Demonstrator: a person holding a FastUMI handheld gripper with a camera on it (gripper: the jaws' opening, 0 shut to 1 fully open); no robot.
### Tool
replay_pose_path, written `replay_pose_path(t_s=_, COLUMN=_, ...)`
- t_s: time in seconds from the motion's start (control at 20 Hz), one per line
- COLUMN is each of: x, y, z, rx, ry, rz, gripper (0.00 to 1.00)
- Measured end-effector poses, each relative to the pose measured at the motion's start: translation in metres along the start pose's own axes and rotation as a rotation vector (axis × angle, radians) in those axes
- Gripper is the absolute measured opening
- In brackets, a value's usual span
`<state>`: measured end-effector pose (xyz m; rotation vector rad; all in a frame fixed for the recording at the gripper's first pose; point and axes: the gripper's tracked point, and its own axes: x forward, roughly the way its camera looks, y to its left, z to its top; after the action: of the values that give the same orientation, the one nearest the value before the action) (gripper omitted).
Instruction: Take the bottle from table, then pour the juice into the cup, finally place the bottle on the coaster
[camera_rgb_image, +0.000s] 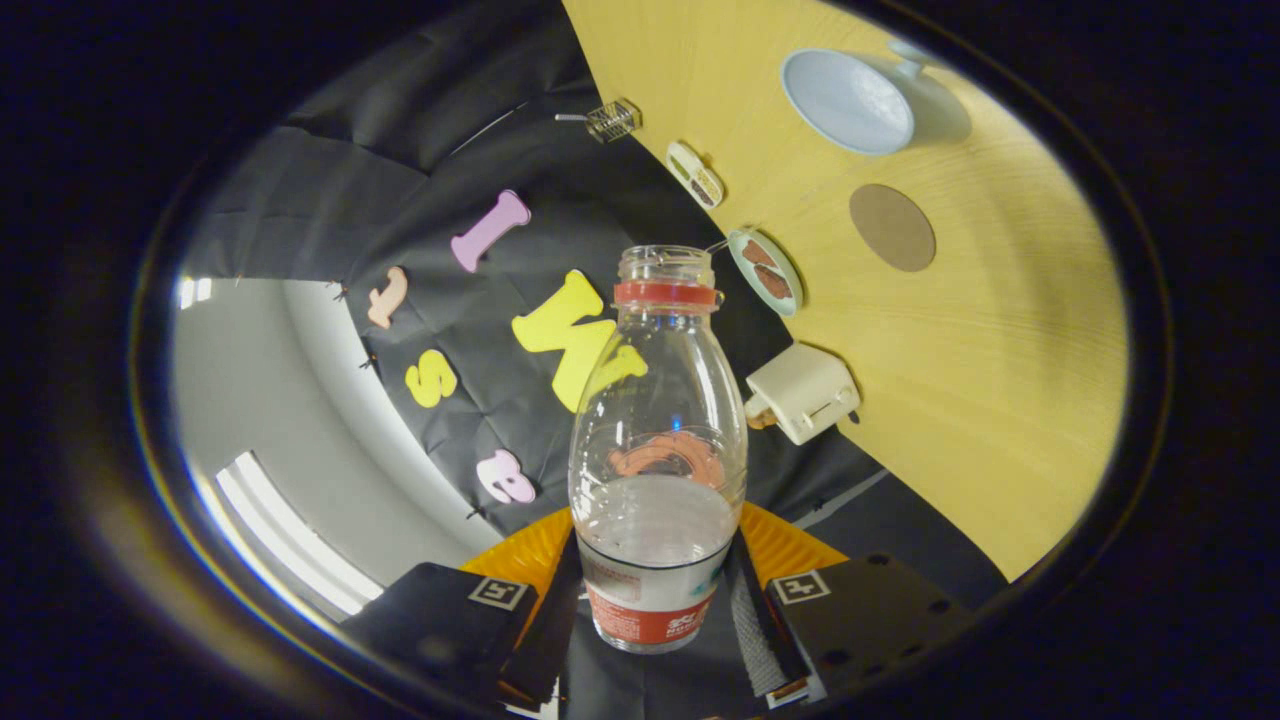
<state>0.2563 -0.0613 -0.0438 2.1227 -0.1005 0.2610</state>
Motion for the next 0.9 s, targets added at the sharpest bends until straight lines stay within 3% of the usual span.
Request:
replay_pose_path(t_s=0.7, x=-0.005, y=0.016, z=-0.002, rx=0.022, ry=0.012, rz=0.004, gripper=0.74)
replay_pose_path(t_s=0.8, x=-0.004, y=0.020, z=0.004, rx=0.000, ry=0.001, rz=0.008, gripper=0.74)
replay_pose_path(t_s=0.9, x=-0.005, y=0.018, z=0.003, rx=-0.107, ry=0.013, rz=-0.035, gripper=0.73)
